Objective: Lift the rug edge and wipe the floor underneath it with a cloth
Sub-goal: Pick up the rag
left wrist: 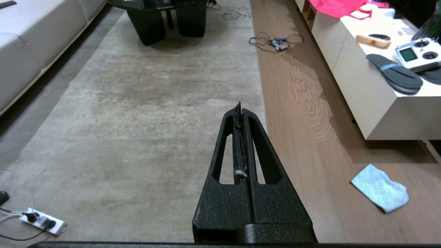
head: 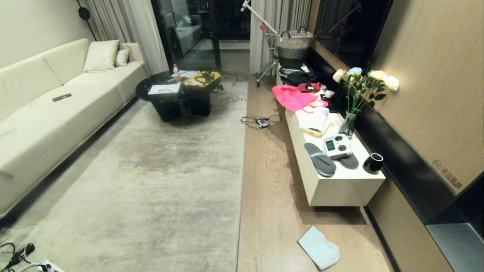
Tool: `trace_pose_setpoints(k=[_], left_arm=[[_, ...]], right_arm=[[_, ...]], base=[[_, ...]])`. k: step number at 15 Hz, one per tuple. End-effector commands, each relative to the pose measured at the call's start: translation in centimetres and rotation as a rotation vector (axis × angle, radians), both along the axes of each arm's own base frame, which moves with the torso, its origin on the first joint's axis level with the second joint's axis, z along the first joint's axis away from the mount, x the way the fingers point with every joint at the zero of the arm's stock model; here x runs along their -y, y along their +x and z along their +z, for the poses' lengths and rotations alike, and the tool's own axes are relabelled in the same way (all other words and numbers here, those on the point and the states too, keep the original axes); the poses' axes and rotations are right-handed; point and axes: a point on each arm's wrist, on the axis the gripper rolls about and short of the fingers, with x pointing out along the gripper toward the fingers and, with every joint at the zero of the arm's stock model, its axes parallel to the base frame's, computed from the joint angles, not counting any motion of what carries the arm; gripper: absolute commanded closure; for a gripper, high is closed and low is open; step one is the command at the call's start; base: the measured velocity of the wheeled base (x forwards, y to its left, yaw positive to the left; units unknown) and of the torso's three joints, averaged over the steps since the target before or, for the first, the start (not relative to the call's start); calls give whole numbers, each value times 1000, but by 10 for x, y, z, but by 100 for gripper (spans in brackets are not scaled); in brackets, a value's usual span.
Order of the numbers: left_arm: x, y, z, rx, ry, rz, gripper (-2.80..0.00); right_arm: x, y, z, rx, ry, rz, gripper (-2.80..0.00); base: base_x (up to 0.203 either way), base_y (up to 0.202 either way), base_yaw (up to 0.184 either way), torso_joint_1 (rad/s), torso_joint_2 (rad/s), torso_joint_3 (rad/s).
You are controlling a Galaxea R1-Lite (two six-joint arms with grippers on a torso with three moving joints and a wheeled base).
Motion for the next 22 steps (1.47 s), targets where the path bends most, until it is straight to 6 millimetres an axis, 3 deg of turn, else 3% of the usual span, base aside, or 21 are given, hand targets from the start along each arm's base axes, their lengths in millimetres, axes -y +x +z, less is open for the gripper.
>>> trace_pose_setpoints(k=[1,22], left_arm=[[0,0,0,1,0,1,0],[0,0,0,1,0,1,0]], right_arm=[[0,0,0,-1,0,-1,0],[0,0,0,-1,10,-6,0]], base=[[0,0,0,-153,401,246],[0,0,0,-127,501,367]])
